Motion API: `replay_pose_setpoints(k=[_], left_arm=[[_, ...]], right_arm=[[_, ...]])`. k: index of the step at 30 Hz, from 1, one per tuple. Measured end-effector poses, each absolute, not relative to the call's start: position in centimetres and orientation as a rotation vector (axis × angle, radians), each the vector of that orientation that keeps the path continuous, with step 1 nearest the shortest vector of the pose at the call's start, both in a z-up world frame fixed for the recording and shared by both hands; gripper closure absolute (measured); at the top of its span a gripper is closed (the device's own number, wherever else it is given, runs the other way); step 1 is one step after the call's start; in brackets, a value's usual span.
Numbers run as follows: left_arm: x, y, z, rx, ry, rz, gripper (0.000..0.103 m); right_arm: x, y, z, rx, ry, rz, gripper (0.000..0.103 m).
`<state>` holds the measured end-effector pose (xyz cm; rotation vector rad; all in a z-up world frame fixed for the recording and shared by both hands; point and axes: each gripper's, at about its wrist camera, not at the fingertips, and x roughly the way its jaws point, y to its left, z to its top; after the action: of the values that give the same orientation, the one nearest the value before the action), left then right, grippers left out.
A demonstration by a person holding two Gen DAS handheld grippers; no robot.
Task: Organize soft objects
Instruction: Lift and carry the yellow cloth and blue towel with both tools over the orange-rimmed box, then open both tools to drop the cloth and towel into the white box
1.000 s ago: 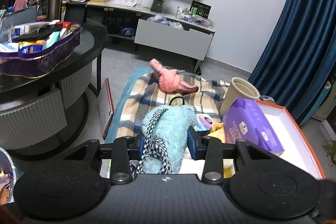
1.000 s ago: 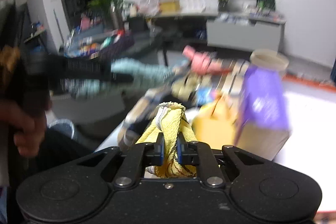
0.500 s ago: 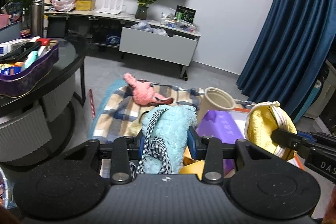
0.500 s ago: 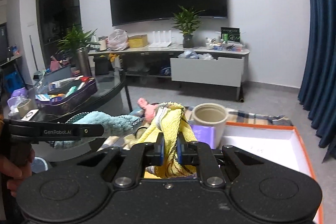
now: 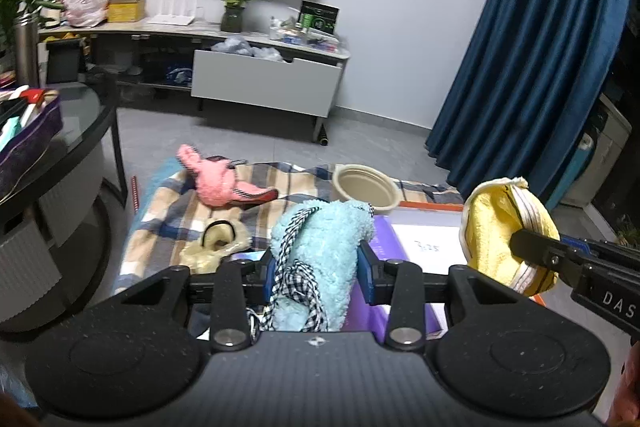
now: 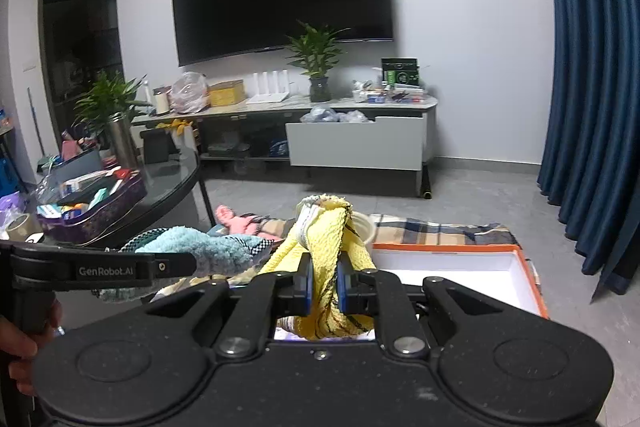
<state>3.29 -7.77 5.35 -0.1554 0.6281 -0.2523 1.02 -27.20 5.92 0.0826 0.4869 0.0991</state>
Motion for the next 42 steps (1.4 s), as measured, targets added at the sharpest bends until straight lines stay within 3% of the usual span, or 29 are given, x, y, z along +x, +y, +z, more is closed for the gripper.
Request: replay_pose_setpoints(k=[42], left_arm=[[9.0,-20.9,2.1,-0.010,0.745,-0.436,0.064]], right_arm=[[5.1,-40.3,0.5,0.206,0.606,-0.128,0.088]])
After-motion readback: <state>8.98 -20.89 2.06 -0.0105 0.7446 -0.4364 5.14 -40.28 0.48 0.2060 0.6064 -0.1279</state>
